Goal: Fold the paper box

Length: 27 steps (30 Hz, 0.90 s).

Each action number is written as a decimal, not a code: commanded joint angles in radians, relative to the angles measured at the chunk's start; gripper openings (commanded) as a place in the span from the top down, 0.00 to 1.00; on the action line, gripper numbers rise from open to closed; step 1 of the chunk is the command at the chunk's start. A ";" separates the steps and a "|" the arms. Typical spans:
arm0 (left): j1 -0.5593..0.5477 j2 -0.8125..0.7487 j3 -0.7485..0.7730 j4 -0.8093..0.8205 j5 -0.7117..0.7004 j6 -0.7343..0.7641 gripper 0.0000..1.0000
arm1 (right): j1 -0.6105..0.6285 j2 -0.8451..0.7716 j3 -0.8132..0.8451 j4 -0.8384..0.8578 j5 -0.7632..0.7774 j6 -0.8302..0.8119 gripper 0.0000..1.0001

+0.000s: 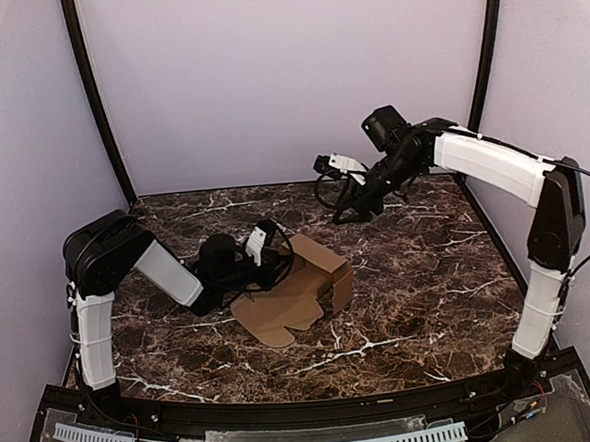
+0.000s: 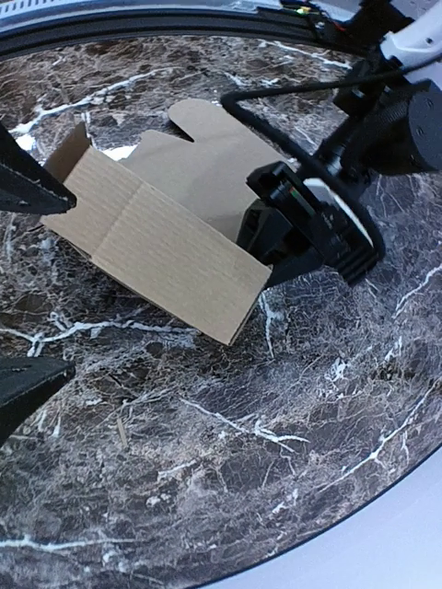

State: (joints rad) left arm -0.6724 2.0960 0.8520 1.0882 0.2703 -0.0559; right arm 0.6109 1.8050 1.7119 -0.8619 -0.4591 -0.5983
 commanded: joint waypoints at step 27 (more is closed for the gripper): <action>-0.084 0.021 0.172 -0.193 -0.084 0.145 0.81 | -0.097 0.439 0.108 -0.040 -0.436 0.299 0.58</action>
State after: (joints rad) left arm -0.7509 2.0960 0.9806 0.9047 0.2123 0.0715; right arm 0.5076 2.2494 1.8336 -0.8825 -0.9352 -0.2958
